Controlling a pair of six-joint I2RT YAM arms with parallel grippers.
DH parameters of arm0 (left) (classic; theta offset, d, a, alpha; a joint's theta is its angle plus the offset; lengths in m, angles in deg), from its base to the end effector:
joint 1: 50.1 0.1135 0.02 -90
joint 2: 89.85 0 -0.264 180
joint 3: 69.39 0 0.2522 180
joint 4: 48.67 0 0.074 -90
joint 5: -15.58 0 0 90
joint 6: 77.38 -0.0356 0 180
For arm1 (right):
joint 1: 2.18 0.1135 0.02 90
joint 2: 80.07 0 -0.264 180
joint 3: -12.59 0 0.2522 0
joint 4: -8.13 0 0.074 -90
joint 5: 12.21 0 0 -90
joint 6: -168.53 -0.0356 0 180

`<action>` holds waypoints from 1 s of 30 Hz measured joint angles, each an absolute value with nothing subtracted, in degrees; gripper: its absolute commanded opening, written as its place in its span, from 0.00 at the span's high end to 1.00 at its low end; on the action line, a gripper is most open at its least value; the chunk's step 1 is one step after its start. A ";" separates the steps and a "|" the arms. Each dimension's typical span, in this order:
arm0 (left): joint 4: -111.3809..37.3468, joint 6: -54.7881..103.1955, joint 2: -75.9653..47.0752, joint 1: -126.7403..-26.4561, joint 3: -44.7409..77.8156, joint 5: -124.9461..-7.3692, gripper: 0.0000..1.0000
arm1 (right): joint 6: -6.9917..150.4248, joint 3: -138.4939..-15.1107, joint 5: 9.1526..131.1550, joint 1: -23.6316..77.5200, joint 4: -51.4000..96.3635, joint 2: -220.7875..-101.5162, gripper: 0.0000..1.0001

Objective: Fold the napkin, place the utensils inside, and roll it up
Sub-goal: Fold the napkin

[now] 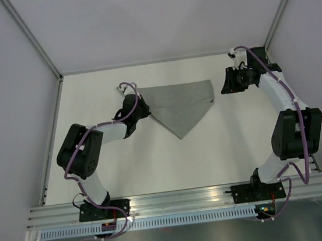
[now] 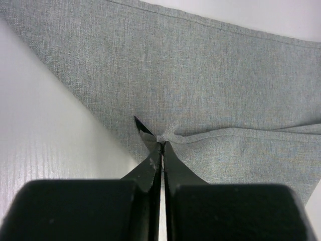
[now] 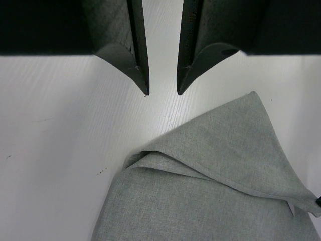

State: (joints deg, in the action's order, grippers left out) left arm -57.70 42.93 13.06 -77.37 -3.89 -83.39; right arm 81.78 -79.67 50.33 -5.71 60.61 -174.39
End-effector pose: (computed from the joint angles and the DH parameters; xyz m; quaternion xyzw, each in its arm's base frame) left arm 0.3362 -0.1670 0.1657 -0.0628 0.8549 -0.1871 0.4799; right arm 0.3535 -0.0054 0.2817 -0.0700 0.9255 0.2082 0.3087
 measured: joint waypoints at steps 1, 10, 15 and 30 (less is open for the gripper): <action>-57.70 42.93 13.06 -77.17 -3.89 -83.22 0.98 | 81.78 -79.67 50.48 -5.65 60.45 -174.44 0.66; -57.26 43.93 14.24 -75.88 -1.81 -81.47 0.41 | 81.78 -79.62 50.77 -5.14 60.08 -174.66 0.66; -57.24 44.22 14.22 -74.48 -1.77 -81.27 0.35 | 81.78 -79.62 50.88 -4.99 60.04 -174.66 0.66; -45.15 51.32 16.80 -59.38 11.85 -80.29 0.45 | 81.80 -79.60 50.92 -4.25 60.02 -174.66 0.66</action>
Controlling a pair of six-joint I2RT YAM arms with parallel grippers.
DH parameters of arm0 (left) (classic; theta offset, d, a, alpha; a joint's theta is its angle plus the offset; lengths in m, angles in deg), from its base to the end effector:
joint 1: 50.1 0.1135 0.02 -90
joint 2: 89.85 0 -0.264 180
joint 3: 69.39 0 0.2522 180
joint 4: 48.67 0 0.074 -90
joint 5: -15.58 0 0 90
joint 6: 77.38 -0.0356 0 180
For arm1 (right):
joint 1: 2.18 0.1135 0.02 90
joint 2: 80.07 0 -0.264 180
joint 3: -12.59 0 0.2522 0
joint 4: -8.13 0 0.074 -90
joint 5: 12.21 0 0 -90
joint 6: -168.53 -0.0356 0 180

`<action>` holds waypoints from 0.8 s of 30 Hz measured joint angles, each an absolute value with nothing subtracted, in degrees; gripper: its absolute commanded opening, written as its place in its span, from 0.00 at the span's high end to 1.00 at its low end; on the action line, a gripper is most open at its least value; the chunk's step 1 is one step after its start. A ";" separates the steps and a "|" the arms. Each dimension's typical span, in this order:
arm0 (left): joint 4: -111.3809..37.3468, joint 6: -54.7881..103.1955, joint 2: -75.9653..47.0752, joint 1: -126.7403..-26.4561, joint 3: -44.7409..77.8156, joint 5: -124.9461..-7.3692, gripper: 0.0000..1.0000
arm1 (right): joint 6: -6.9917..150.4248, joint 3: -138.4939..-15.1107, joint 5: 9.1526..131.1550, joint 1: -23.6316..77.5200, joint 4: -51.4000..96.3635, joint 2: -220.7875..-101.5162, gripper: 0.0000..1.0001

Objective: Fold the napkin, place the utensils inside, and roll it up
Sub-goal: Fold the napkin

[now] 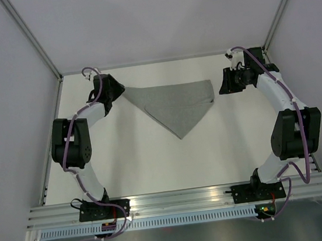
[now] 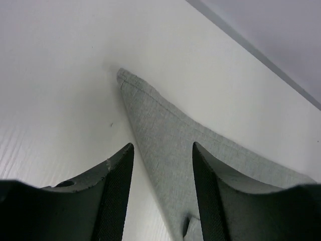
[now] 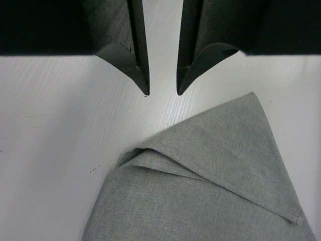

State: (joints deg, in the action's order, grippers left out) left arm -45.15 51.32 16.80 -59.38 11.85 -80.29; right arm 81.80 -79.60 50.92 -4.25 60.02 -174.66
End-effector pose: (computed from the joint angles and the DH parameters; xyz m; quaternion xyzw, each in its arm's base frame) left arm 0.4143 -0.0640 0.2053 -0.2436 0.8254 -0.1660 0.4815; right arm 0.3552 0.0033 0.2802 -0.0809 0.9250 0.2070 0.3082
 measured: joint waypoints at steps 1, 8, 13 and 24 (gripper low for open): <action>-44.67 51.69 18.66 -58.74 14.10 -79.68 0.46 | 81.80 -79.60 50.92 -4.23 59.97 -174.66 0.66; -40.30 53.31 28.03 -57.17 20.86 -76.70 0.48 | 81.82 -79.60 50.92 -4.05 59.99 -174.66 0.66; -38.20 55.10 32.38 -56.54 23.98 -75.22 0.49 | 81.84 -79.60 50.94 -3.79 59.99 -174.66 0.66; -38.18 58.03 36.36 -56.32 28.46 -74.32 0.74 | 81.95 -79.60 51.47 -3.05 59.97 -174.85 0.67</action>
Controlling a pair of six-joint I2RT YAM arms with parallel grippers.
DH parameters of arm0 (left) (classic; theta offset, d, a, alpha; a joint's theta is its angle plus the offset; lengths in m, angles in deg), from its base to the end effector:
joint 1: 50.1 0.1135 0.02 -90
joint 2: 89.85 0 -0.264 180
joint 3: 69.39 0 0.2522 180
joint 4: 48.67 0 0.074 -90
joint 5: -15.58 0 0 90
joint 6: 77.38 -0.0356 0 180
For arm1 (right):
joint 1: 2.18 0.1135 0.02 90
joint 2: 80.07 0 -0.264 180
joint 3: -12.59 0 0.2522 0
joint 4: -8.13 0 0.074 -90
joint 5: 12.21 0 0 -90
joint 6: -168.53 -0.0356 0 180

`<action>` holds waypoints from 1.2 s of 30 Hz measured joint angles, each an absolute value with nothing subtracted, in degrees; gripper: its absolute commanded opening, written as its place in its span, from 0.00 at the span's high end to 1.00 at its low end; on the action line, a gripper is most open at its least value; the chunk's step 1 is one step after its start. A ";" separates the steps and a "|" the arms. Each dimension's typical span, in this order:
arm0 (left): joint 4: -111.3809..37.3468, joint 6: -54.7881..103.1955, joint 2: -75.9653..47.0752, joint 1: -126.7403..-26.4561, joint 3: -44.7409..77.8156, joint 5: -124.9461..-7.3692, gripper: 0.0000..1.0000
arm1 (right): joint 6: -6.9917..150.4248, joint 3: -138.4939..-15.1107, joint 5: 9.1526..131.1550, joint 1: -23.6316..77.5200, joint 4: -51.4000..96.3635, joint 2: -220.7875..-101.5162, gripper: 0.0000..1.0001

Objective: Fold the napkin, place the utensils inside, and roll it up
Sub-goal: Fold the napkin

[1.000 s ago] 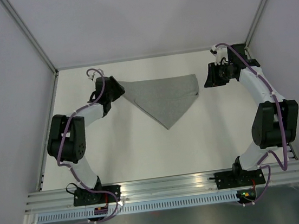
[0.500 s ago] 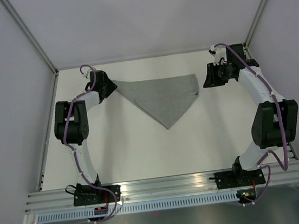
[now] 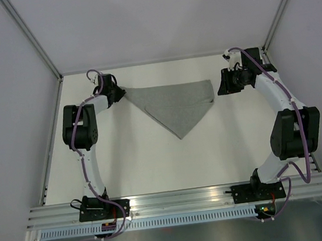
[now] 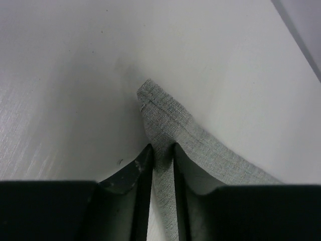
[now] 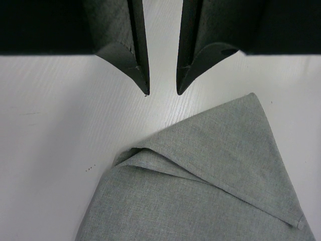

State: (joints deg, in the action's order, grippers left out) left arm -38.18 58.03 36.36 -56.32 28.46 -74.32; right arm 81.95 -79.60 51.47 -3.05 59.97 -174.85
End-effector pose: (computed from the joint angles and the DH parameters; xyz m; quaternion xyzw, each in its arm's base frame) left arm 0.4804 -0.0524 0.1380 -0.3022 0.8499 -0.1887 0.3883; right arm 0.3557 0.0104 0.2790 -0.0902 0.9254 0.2055 0.3053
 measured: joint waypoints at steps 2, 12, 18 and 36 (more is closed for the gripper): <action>-38.22 58.53 36.78 -56.32 28.68 -74.23 0.83 | 81.97 -79.58 51.71 -3.00 59.97 -174.90 0.67; -44.06 58.64 35.14 -56.23 23.59 -72.55 0.98 | 82.35 -79.30 52.69 -2.30 59.80 -175.53 0.67; -54.60 57.00 28.84 -56.23 13.32 -67.04 0.98 | 82.76 -79.30 53.87 0.45 59.53 -176.14 0.67; -71.21 40.76 20.49 -70.96 3.96 -39.13 0.98 | 83.31 -79.30 56.80 4.47 59.10 -177.65 0.68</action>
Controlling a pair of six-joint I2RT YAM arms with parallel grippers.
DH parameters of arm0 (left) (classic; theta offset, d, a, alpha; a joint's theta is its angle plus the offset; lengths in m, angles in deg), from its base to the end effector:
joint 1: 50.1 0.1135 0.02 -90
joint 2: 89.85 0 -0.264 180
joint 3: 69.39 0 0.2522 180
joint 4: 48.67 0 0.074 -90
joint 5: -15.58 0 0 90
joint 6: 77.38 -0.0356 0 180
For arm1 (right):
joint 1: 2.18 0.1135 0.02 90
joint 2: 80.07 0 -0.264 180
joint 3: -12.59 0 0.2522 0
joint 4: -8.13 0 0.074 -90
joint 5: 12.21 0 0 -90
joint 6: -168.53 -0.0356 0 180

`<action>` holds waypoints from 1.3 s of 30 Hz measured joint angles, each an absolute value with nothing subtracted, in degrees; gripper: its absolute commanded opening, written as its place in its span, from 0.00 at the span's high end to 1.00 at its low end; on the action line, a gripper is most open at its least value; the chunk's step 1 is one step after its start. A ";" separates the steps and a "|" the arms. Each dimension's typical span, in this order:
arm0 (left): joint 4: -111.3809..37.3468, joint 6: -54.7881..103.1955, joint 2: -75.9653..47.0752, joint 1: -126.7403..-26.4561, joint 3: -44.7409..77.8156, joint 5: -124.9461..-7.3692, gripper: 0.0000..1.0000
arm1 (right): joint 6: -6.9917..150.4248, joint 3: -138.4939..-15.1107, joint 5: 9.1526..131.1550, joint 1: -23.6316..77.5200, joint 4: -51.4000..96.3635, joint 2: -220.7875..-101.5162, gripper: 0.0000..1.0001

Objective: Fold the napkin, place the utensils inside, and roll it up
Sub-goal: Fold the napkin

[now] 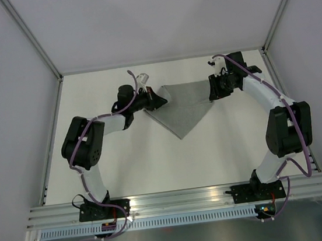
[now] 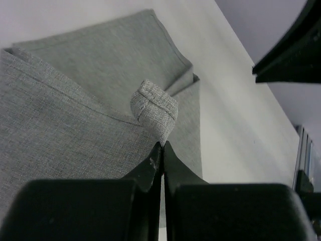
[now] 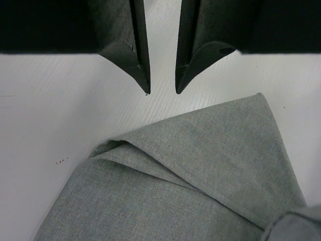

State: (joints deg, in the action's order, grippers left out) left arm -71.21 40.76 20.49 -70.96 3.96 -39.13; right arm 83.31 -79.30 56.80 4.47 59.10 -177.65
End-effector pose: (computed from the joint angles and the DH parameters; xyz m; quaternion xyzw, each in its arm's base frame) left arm 0.3786 -0.1663 0.1836 0.1375 0.7635 -0.4601 0.4318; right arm 0.3608 0.0549 0.2606 -0.1458 0.9321 0.1791 0.2792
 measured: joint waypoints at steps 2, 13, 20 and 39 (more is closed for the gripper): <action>-69.28 37.88 19.27 -73.65 3.26 -38.41 0.98 | 83.31 -79.30 57.06 4.56 59.12 -177.67 0.68; -63.21 27.19 16.23 -82.87 -3.01 -41.95 0.98 | 83.33 -79.30 57.70 4.95 58.88 -178.53 0.68; -61.90 25.20 16.23 -84.25 -5.94 -45.47 0.97 | 83.50 -79.30 58.72 5.96 58.79 -179.82 0.68; -61.39 22.49 16.23 -90.06 -5.94 -50.39 0.77 | 83.92 -79.30 60.36 6.59 58.68 -180.58 0.68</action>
